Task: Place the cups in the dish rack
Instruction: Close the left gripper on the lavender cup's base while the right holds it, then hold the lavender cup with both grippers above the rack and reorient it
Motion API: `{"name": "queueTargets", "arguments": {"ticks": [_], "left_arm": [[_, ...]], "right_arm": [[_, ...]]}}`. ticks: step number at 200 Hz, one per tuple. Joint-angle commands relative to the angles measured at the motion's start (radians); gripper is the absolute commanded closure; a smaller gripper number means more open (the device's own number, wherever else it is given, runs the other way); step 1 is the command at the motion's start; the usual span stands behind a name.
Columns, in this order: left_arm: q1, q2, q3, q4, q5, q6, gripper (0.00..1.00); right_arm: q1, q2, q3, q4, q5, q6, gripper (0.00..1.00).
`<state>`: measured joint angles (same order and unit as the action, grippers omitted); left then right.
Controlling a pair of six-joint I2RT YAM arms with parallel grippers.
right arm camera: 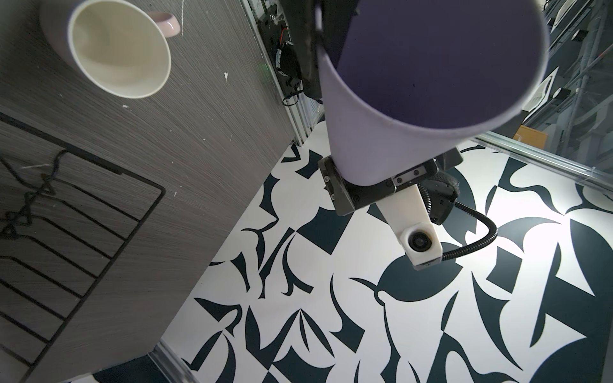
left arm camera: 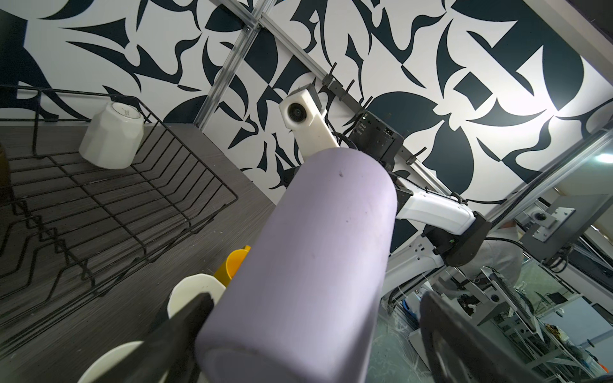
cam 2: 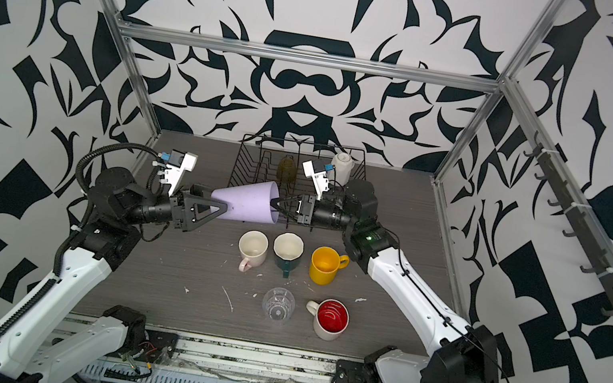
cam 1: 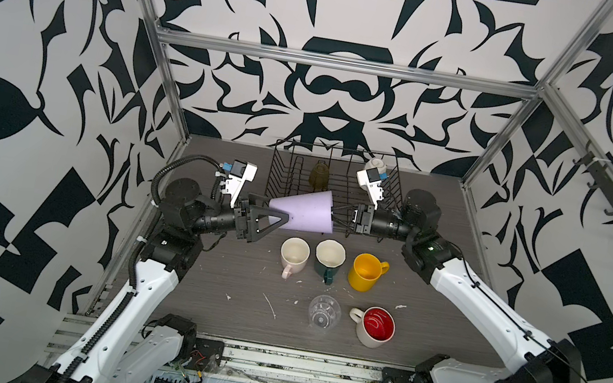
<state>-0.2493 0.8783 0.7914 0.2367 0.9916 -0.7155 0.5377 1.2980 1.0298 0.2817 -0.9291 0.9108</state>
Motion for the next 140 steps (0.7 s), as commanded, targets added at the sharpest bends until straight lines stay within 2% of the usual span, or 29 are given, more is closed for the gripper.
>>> {"name": "queueTargets", "arguments": {"ticks": [1,48,140], "left_arm": [[-0.017,-0.010,0.003,0.066,0.049,-0.017,0.01],[-0.035,-0.012,0.009,0.079,0.075,-0.022,0.04],[-0.065,0.002,0.022,0.085,0.122,-0.016,0.16]], "right_arm": [[0.016,0.010,0.049,0.116,0.009,0.028,1.00],[0.035,0.056,0.044,0.200,-0.003,0.078,1.00],[0.037,0.124,0.033,0.308,-0.025,0.147,1.00]]}}
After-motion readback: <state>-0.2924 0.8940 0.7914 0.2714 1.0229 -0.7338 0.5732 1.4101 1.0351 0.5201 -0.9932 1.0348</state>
